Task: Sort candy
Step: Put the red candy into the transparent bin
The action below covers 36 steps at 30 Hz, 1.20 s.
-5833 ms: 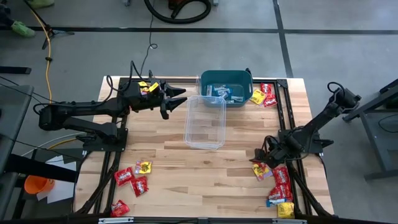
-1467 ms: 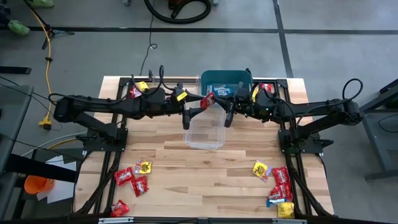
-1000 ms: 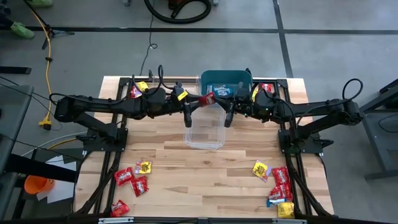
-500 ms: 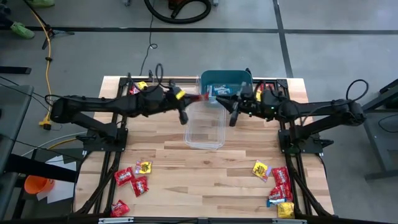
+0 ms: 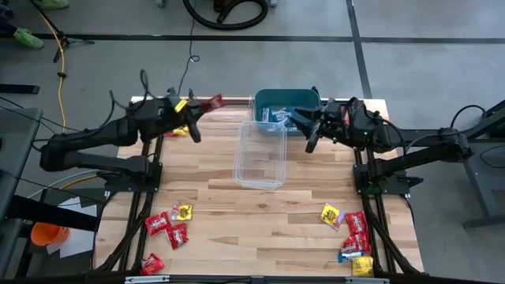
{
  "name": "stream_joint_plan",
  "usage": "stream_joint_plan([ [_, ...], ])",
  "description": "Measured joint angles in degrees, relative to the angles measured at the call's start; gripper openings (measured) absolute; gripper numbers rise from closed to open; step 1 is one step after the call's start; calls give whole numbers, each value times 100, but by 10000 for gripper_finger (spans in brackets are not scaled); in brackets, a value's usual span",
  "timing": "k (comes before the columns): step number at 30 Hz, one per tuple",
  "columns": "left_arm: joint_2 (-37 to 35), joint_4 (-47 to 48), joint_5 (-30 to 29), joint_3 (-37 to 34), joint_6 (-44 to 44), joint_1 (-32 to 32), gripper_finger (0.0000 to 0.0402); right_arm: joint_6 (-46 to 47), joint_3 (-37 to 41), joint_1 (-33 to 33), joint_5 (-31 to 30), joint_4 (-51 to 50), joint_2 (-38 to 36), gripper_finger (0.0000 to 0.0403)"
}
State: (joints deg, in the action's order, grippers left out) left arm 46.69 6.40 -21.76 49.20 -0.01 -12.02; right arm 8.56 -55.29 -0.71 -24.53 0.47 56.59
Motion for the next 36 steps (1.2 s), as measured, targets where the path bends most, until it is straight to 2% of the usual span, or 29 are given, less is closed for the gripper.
stream_joint_plan([
  [5, -538, -1063, -26, -1217, -644, -1, 0, 45, 2, 0, 0, -7, 50, 162],
  [9, -446, -1180, -400, -1379, -1153, -257, 0, 127, 2, -2, -4, 10, 81, 162],
  [12, -141, -1007, -208, -1220, -1191, -673, 0, 192, 2, -4, -73, 13, 118, 162],
  [14, 152, -559, 38, -920, -1229, -1108, 0, 192, 2, -4, -81, 10, 129, 162],
  [19, 1235, 610, 1265, -84, -988, -2471, 0, 194, 4, -4, -223, 15, 161, 162],
  [24, 2466, 815, 2098, 340, -991, -3421, 0, 219, 6, -4, -398, 17, 180, 162],
  [30, 3350, 1080, 2276, 453, -1326, -3691, 18, 345, 6, -4, -444, 16, 178, 162],
  [36, 3606, 1210, 2284, 458, -1323, -3618, 71, 453, 7, -4, -444, 15, 178, 162],
])
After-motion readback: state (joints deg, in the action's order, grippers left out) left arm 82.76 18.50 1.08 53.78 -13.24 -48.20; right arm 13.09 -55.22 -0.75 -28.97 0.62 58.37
